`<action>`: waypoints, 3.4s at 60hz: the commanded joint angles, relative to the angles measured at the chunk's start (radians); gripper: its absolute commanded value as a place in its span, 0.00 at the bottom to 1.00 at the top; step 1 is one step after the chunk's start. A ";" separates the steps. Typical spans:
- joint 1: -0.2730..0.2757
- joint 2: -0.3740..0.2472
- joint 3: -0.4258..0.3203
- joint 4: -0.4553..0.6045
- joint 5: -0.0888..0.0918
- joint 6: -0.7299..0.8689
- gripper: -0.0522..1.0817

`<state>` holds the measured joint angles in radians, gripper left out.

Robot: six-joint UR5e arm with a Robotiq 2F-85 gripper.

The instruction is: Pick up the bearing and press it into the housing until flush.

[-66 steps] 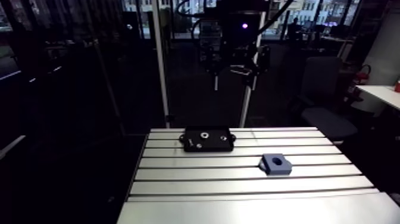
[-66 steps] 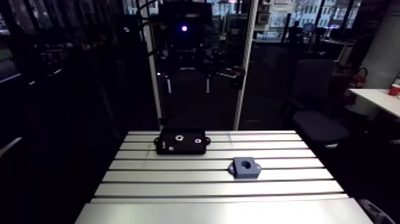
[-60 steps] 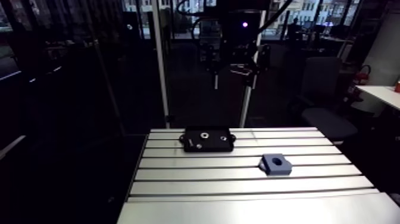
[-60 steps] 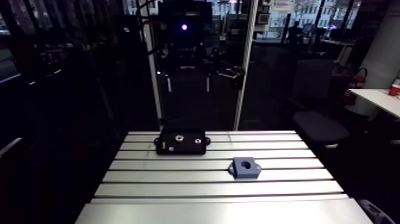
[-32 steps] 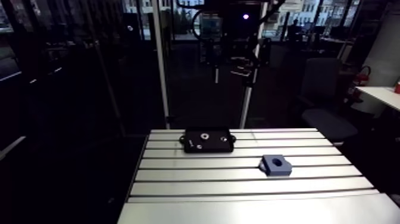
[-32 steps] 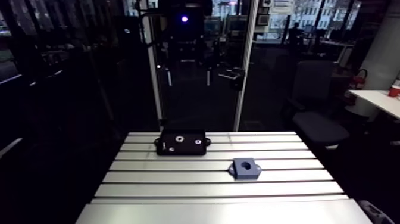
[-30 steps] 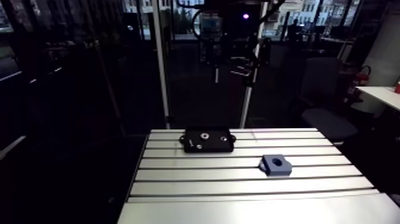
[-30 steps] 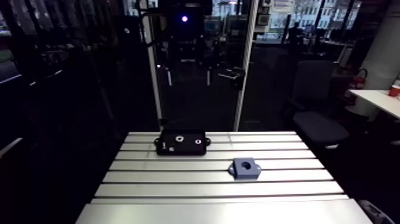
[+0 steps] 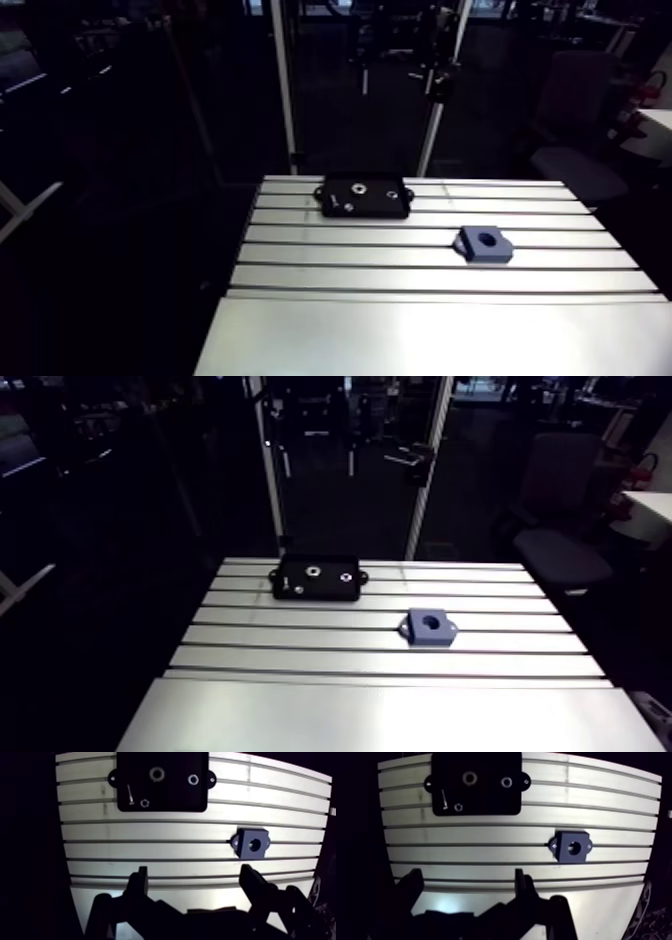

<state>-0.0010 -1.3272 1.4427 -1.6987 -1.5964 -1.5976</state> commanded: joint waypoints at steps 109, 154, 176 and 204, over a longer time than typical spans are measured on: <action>0.035 0.460 -0.104 -0.250 0.005 -0.003 0.33; 0.047 0.478 -0.082 -0.278 0.006 -0.002 0.35; 0.049 0.478 -0.064 -0.283 0.006 -0.002 0.36; 0.047 0.480 -0.064 -0.301 0.005 -0.003 0.40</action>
<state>0.0475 -0.8486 1.3779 -1.9977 -1.5901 -1.6006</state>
